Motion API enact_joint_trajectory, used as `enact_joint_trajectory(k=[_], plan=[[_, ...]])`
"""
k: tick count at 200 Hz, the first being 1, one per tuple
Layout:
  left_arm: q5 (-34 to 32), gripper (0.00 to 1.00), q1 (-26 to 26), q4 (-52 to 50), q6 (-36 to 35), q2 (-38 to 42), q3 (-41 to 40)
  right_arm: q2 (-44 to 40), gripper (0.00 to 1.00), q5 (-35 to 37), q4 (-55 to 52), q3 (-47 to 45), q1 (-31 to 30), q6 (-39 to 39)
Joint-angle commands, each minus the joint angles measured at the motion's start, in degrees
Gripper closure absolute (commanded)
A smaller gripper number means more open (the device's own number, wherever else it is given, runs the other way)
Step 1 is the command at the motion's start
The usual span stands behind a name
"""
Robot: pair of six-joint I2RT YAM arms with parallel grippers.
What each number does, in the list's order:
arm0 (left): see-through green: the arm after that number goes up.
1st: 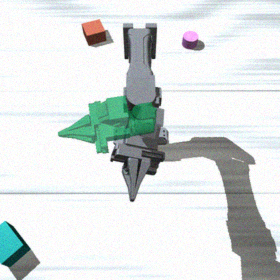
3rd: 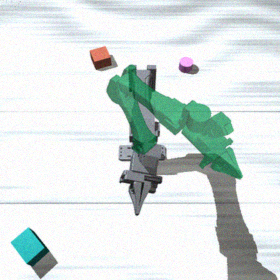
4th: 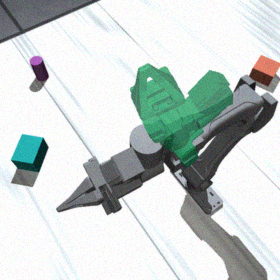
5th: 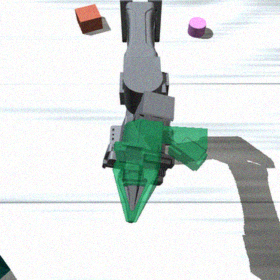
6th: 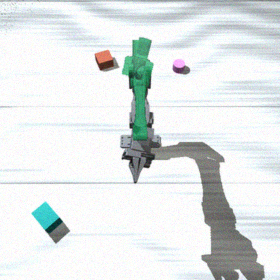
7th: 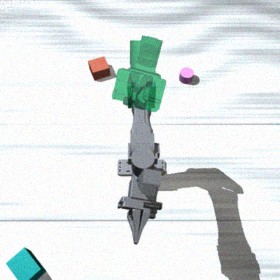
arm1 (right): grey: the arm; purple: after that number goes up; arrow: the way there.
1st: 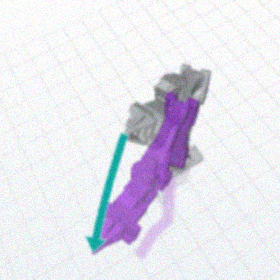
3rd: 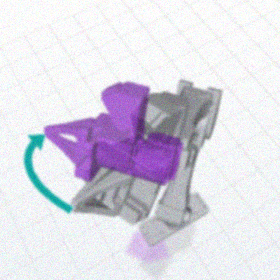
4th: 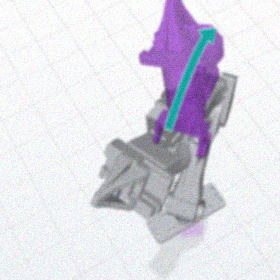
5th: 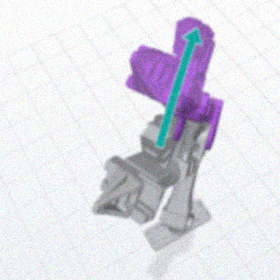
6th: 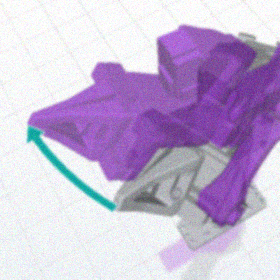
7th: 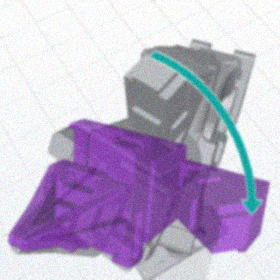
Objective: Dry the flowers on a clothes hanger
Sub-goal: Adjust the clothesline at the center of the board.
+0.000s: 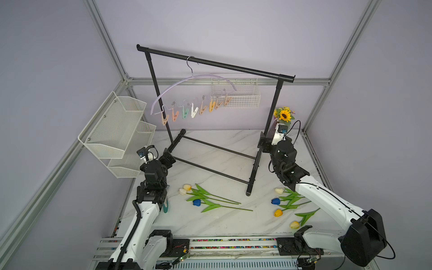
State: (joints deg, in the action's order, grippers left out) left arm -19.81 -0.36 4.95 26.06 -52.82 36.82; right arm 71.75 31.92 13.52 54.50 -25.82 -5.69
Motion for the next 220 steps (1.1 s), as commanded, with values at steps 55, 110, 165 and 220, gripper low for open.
enact_joint_trajectory(k=[55, 110, 165, 220], plan=[[6.37, 0.0, 2.8, -4.59, -8.17, -9.16, 17.78, -5.2, 0.03, -2.45, -6.41, -1.71, 14.41, -8.03], [28.8, 0.0, 3.44, -5.37, -11.27, -19.85, 30.24, -4.78, 0.03, -10.36, -10.95, 2.24, 20.82, -8.43], [46.39, 0.05, 3.69, -0.45, -16.44, -30.55, 38.32, -0.56, 0.03, -16.8, -14.68, 6.61, 22.88, -9.58], [58.08, 0.06, 7.56, 9.12, -12.68, -40.93, 47.08, 1.69, 0.03, -18.47, -16.3, 9.0, 23.65, -9.38]])
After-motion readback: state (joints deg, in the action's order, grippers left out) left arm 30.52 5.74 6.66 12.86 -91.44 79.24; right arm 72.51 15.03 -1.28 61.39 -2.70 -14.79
